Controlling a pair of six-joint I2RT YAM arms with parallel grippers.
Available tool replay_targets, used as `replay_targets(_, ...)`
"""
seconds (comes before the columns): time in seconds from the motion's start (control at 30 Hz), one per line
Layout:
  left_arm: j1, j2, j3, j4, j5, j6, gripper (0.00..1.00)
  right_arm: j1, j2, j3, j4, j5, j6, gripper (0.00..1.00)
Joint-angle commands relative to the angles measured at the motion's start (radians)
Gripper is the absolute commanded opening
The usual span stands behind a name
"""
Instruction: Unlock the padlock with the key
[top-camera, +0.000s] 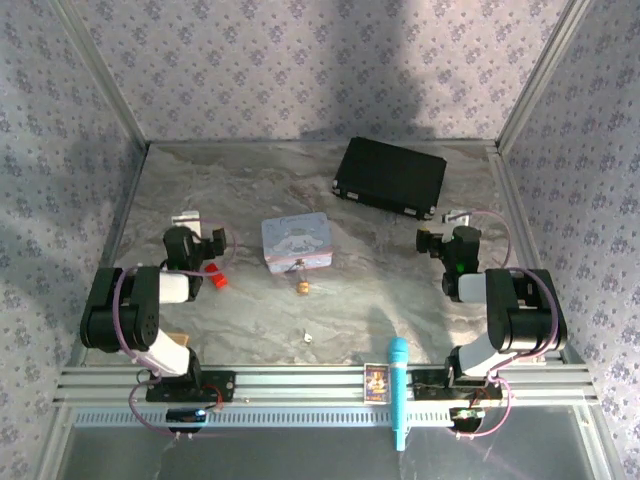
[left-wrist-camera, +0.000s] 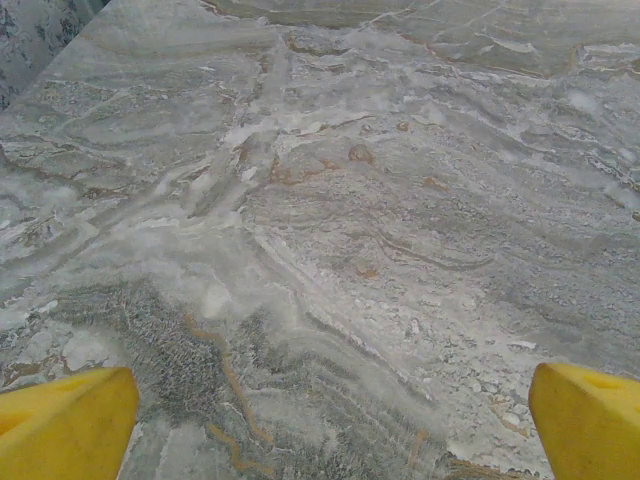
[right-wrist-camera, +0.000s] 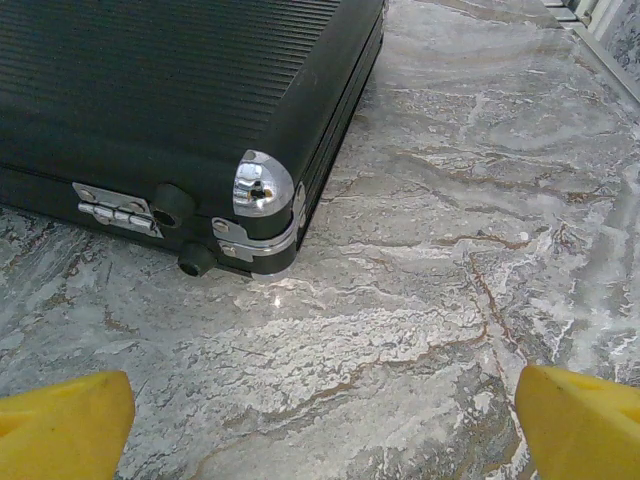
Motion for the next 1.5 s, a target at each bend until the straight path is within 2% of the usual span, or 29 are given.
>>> replay_targets(0.0, 0.001, -0.01, 0.018, 0.03, 0.019, 0.014, 1.0, -0.007, -0.005, 0.021, -0.003, -0.012, -0.015, 0.99)
replay_targets(1.2, 0.001, -0.009, 0.015, 0.032, 0.021, 0.014, 1.0, -0.016, -0.004, 0.02, -0.003, -0.027, -0.009, 0.99)
replay_targets(1.33, -0.001, -0.095, 0.043, -0.077, -0.015, 0.002, 1.0, -0.022, -0.037, 0.029, -0.046, -0.017, 0.001, 0.99)
replay_targets(1.4, -0.001, -0.185, 0.07, -0.196, -0.058, -0.014, 1.0, -0.021, -0.114, 0.061, -0.167, -0.012, 0.003, 0.99)
replay_targets(1.47, -0.002, -0.292, 0.109, -0.341, -0.108, -0.091, 1.0, -0.019, -0.206, 0.117, -0.34, -0.014, 0.032, 0.99)
